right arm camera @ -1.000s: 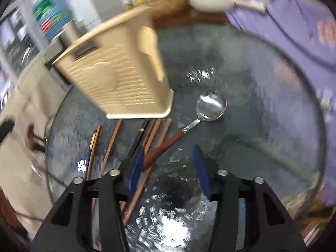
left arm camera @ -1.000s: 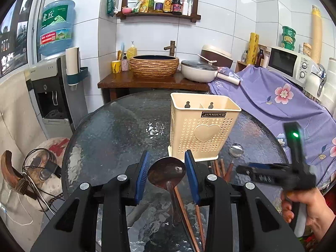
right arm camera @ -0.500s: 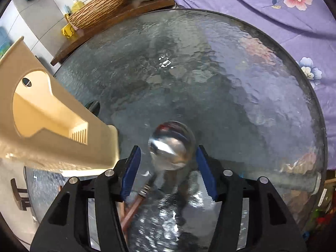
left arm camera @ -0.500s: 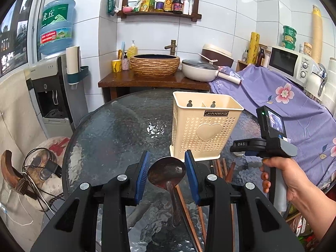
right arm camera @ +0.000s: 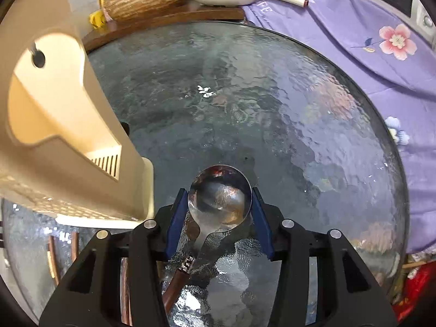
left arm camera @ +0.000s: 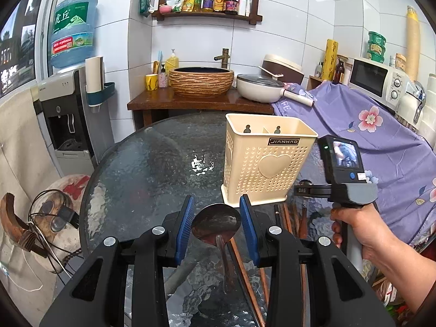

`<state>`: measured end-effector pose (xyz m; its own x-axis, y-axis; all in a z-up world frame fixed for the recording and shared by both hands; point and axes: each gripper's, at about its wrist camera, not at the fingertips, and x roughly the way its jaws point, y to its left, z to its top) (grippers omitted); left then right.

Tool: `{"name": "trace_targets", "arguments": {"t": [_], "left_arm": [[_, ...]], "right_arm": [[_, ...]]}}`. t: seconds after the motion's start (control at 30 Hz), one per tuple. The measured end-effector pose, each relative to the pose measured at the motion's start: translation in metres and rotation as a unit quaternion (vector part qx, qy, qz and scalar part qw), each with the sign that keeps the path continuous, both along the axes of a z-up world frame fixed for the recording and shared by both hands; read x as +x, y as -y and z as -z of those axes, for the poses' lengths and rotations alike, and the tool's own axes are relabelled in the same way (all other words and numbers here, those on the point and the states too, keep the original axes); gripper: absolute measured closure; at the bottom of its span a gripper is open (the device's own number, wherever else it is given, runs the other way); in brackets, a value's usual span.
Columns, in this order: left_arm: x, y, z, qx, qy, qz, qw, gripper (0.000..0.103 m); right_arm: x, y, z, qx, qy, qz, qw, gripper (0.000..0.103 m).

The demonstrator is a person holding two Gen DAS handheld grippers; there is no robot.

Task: Organize utensils
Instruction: 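Carry the spoon with the right gripper over the cream caddy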

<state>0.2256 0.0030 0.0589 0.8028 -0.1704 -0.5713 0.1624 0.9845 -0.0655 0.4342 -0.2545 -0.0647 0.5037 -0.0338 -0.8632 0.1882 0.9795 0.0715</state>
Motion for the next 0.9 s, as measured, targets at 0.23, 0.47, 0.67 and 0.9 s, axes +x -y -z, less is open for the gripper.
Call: {"name": "trace_targets", "arguments": {"t": [0.23, 0.47, 0.67, 0.9], "left_arm": [[0.002, -0.002, -0.005, -0.008, 0.006, 0.002, 0.9999, 0.069], [0.001, -0.005, -0.016, -0.023, 0.015, 0.011, 0.9996, 0.069], [-0.001, 0.001, -0.028, -0.017, 0.036, 0.019, 0.999, 0.069], [0.009, 0.005, -0.051, -0.027, 0.05, 0.027, 0.998, 0.069]], "right_arm": [[-0.033, 0.022, -0.02, 0.052, 0.054, -0.037, 0.996, 0.056], [-0.08, 0.02, -0.071, 0.03, 0.152, -0.092, 0.984, 0.056], [-0.123, 0.006, -0.116, 0.003, 0.222, -0.125, 0.967, 0.057], [-0.141, 0.006, -0.158, 0.004, 0.263, -0.137, 0.955, 0.057]]}}
